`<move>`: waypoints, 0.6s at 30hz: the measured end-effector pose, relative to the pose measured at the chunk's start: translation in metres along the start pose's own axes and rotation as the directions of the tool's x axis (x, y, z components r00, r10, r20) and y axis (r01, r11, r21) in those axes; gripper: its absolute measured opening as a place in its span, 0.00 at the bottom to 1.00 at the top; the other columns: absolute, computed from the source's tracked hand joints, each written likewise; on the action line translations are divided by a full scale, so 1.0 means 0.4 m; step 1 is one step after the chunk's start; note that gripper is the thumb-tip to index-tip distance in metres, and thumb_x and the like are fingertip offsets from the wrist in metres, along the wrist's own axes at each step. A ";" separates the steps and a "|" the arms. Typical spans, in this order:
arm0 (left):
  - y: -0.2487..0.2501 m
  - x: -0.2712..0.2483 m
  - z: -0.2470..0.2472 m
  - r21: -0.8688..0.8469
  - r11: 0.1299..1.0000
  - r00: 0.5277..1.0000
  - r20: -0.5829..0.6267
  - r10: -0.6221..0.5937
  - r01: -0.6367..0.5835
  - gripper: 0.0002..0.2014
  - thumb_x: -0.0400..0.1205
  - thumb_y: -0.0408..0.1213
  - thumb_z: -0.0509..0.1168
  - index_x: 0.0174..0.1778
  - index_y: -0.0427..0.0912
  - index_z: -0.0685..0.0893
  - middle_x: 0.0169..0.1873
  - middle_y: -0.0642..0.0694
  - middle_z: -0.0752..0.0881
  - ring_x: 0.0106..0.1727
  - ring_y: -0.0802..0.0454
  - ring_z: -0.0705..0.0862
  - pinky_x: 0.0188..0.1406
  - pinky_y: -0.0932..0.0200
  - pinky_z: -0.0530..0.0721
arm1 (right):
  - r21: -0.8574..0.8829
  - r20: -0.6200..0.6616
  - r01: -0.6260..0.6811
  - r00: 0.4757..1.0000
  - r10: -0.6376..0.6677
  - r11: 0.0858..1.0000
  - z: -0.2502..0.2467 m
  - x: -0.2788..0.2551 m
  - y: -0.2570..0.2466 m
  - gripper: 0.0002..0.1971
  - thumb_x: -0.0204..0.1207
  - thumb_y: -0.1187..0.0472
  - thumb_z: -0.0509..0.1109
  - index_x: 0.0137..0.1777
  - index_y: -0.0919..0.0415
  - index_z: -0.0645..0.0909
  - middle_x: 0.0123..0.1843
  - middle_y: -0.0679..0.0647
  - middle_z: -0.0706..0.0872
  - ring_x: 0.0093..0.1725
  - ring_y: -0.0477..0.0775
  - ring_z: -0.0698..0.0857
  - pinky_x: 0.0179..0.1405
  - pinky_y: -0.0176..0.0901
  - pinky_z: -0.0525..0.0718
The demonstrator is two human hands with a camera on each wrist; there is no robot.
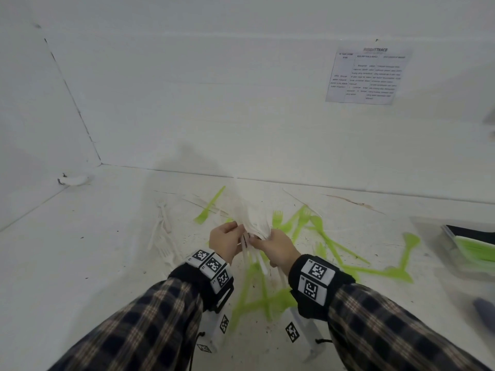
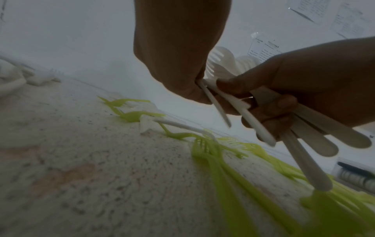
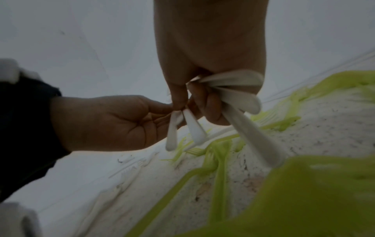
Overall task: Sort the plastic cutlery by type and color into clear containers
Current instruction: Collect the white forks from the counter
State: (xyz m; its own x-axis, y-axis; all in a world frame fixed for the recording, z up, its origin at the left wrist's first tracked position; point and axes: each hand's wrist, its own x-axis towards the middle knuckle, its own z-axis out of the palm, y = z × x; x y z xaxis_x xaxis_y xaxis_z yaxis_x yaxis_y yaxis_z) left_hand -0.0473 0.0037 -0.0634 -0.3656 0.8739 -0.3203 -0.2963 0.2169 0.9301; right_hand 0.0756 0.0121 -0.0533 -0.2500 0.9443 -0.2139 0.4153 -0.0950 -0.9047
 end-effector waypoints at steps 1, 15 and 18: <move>0.001 0.000 0.002 0.001 1.000 1.000 0.002 0.005 -0.005 0.18 0.80 0.28 0.67 0.65 0.25 0.79 0.49 0.30 0.87 0.35 0.46 0.87 0.29 0.58 0.87 | -0.023 -0.023 0.019 1.000 -0.020 1.000 -0.002 -0.001 -0.001 0.10 0.77 0.59 0.67 0.46 0.66 0.83 0.25 0.47 0.70 0.22 0.45 0.66 0.20 0.35 0.63; -0.007 -0.030 0.058 0.029 0.999 0.994 0.106 0.034 -0.037 0.07 0.79 0.25 0.63 0.38 0.33 0.85 0.34 0.38 0.84 0.30 0.48 0.83 0.28 0.60 0.85 | 0.023 -0.229 0.131 0.966 -0.123 0.991 -0.031 0.005 0.021 0.09 0.75 0.55 0.71 0.48 0.61 0.85 0.41 0.53 0.88 0.41 0.52 0.86 0.34 0.36 0.80; -0.009 -0.035 0.070 0.003 0.999 0.992 0.122 0.038 -0.039 0.05 0.80 0.26 0.65 0.45 0.34 0.87 0.38 0.39 0.87 0.34 0.49 0.85 0.29 0.59 0.85 | 0.040 -0.204 0.140 0.971 -0.129 0.989 -0.037 0.001 0.030 0.07 0.77 0.56 0.70 0.45 0.59 0.85 0.35 0.49 0.85 0.35 0.48 0.83 0.29 0.30 0.75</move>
State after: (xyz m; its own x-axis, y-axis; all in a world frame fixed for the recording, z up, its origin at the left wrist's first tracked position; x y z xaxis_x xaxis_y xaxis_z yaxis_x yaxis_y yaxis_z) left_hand -0.0164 0.0029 -0.0572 -0.2659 0.9282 -0.2604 -0.2791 0.1844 0.9424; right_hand 0.0933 0.0159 -0.0587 -0.1180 0.9929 -0.0159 0.3406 0.0254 -0.9399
